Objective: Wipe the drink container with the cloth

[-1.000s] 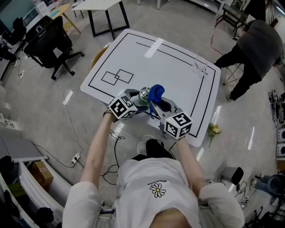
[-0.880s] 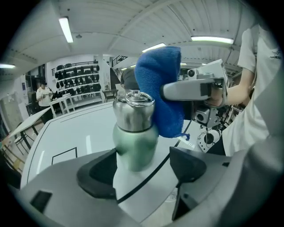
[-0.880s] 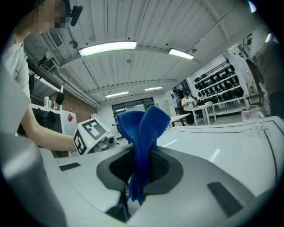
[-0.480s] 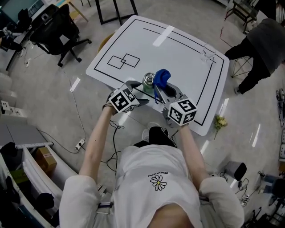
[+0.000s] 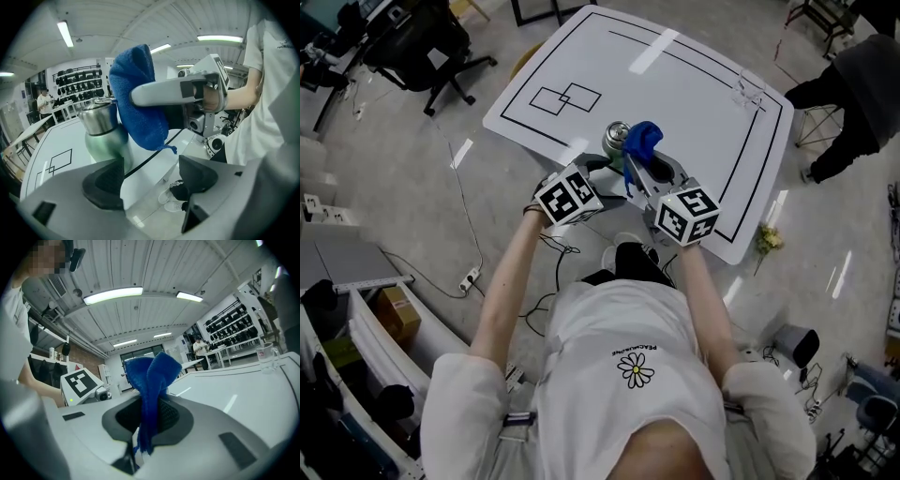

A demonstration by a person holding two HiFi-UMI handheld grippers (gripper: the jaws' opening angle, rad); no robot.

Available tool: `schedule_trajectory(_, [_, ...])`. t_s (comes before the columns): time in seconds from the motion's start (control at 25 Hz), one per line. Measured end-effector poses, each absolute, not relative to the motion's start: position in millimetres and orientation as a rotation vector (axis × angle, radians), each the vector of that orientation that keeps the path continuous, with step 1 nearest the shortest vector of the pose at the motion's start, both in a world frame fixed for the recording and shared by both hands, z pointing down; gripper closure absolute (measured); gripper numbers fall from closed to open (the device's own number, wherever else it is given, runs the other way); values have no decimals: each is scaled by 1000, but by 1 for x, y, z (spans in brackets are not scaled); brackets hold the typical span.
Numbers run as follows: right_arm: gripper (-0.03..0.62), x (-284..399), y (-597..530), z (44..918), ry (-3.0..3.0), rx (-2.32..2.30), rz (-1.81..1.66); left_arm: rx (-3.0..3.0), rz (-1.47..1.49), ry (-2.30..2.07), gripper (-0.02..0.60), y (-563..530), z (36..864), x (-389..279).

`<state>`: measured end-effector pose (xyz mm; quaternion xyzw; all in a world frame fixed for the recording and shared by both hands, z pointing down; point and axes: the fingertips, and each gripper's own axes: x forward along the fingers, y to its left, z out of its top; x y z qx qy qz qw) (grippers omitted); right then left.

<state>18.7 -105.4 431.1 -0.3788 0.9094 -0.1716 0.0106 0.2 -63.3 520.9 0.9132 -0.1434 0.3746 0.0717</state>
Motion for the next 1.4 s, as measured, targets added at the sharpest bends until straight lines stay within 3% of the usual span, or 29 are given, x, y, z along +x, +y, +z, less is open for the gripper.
schedule_trajectory(0.24, [551,24,-110,430,2839,-1193,-537,2713,1028,-647,219,-111,508,-27])
schedule_trajectory(0.48, [551,23,-117,430,2854,-1187,-533,2687,1088,-584,219,-146,519,-5])
schedule_trajectory(1.4, [551,8,-118,427,2881,-1191,-514,2685,1109,-525,221,-92,525,-17])
